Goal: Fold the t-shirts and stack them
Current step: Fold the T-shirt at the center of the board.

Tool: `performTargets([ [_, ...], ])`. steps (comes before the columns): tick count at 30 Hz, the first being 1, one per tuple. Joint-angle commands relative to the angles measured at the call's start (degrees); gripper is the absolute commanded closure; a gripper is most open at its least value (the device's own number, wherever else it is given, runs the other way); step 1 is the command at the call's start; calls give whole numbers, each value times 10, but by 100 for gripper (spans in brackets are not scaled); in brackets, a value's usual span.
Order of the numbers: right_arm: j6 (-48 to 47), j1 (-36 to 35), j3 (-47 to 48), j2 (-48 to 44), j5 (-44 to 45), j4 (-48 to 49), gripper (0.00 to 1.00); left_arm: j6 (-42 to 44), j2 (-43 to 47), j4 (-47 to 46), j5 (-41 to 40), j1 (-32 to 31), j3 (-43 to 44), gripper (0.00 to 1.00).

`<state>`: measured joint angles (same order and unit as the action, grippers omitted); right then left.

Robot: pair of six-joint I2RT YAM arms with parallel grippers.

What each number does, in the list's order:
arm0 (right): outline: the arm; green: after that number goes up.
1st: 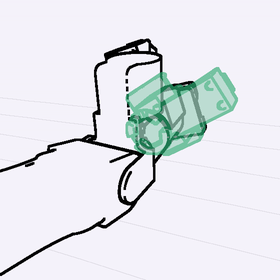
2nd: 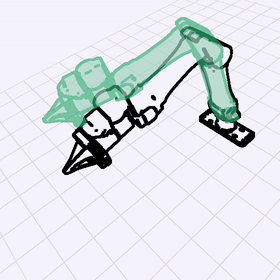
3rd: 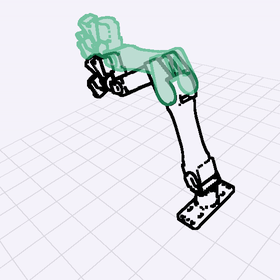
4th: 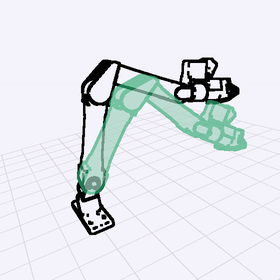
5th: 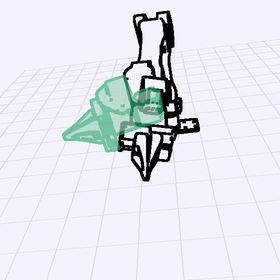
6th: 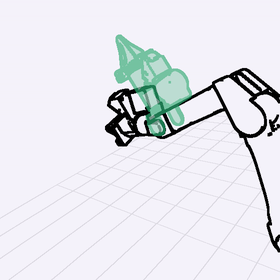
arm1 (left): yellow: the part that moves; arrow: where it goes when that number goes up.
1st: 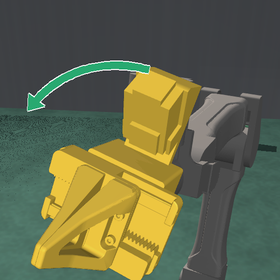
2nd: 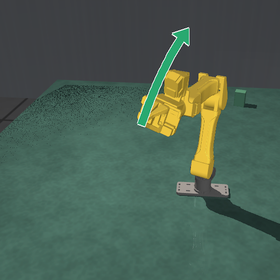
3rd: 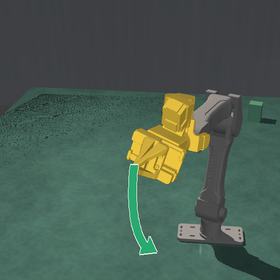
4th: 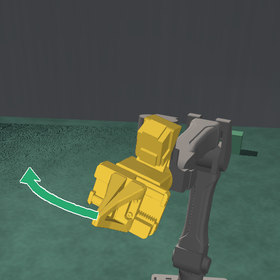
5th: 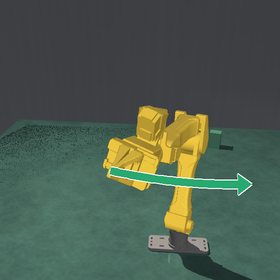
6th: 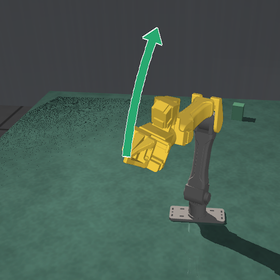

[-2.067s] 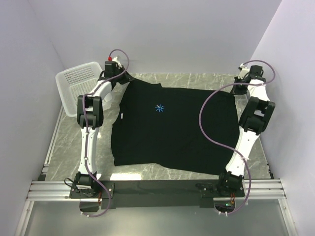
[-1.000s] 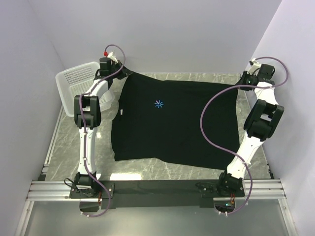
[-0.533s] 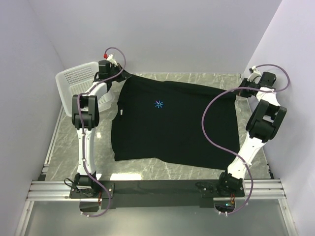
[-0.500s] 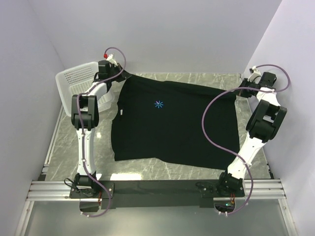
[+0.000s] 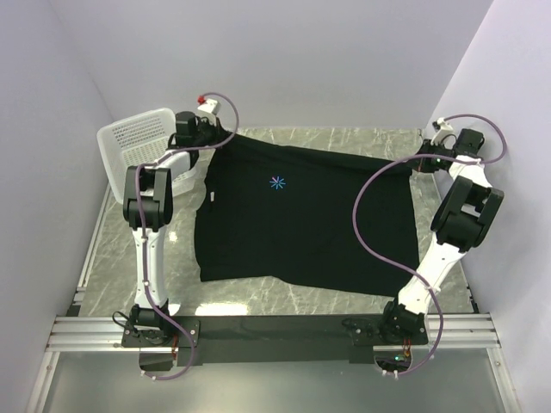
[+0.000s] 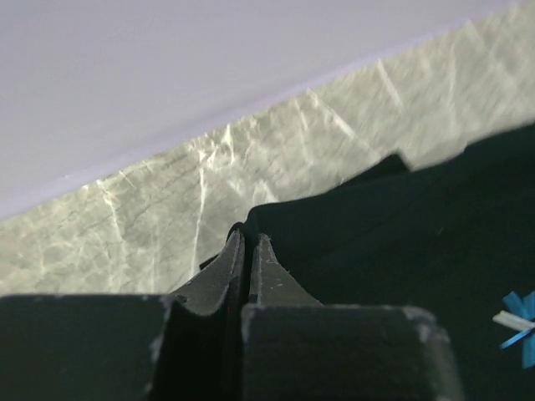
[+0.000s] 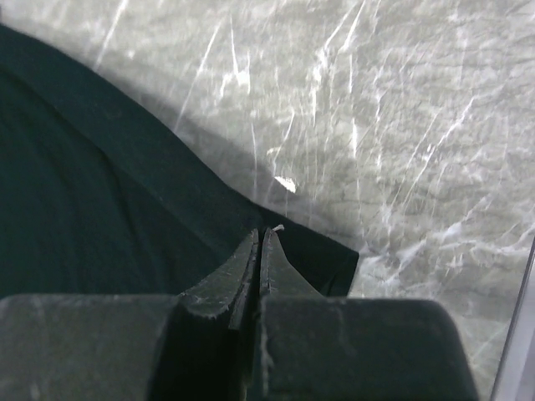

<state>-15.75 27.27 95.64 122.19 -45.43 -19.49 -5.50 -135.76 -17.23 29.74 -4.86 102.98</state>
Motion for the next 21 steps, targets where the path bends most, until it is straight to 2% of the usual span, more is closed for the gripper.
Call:
performTargets([
  [1,-67,1,-24,-51,-5,34,100,145,54,-75,10,-3,-37,100],
  [7,-137,1,-26,-55,-34,36,100,159,30,-95,76,0,-14,100],
  [14,-221,-6,-11,-61,-31,-9,100,126,20,-121,103,0,-3,100],
  [18,-209,-6,-16,-63,-28,-6,100,59,11,-103,90,1,12,100],
  [21,-194,-6,-28,-67,-28,6,100,-4,1,-53,48,0,24,100],
])
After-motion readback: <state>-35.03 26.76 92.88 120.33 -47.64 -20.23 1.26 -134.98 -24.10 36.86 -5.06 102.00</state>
